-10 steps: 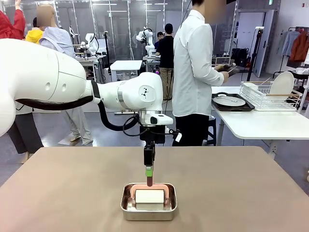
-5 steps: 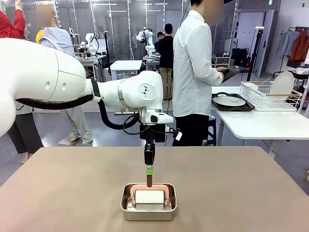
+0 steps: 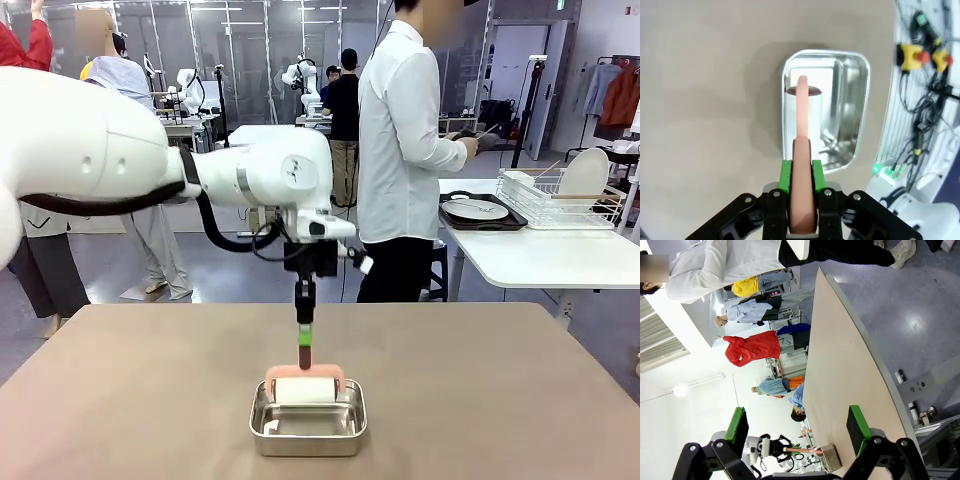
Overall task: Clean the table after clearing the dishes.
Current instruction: When the right (or left) Handle tray is removed, use the right hand (or left hand) to clean the right (or left) side of the table with the Lint Roller.
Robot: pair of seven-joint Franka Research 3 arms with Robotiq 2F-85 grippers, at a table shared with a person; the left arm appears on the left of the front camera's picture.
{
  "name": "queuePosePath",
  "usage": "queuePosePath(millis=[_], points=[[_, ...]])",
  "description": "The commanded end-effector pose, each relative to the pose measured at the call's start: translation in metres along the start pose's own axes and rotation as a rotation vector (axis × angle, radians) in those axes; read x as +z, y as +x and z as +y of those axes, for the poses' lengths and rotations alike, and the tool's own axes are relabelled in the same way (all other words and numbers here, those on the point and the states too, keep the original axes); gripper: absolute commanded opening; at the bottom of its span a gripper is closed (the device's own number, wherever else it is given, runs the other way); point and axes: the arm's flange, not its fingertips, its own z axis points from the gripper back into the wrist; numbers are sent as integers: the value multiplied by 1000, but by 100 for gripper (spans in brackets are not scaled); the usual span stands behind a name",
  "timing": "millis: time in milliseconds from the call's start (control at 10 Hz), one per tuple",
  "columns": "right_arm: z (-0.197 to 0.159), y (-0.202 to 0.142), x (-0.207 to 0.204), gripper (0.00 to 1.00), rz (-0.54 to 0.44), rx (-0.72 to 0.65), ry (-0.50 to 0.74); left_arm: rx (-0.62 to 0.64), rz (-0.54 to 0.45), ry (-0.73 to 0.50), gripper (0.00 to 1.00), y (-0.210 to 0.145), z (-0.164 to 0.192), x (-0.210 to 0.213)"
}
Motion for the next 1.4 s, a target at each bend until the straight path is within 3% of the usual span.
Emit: queuePosePath(millis=[0, 300, 600, 800, 900, 1000, 1300], points=[[2, -4, -1, 100, -8, 4, -13, 291, -75, 112, 8, -59, -34, 61], [2, -4, -1, 100, -8, 4, -13, 721, -406, 59, 8, -166, -25, 75], [2, -4, -1, 100, -8, 4, -13, 1000, -621, -163, 8, -216, 5, 29], [2, -4, -1, 100, -8, 4, -13, 1000, -641, -126, 8, -216, 10, 13], [2, -4, -1, 100, -8, 4, -13, 845, -554, 9, 8, -206, 2, 17], [2, -4, -1, 100, -8, 4, -13, 1025, -601, -189, 8, -231, 27, 11], [2, -4, -1, 100, -8, 4, -13, 1025, -601, -189, 8, -231, 27, 11]])
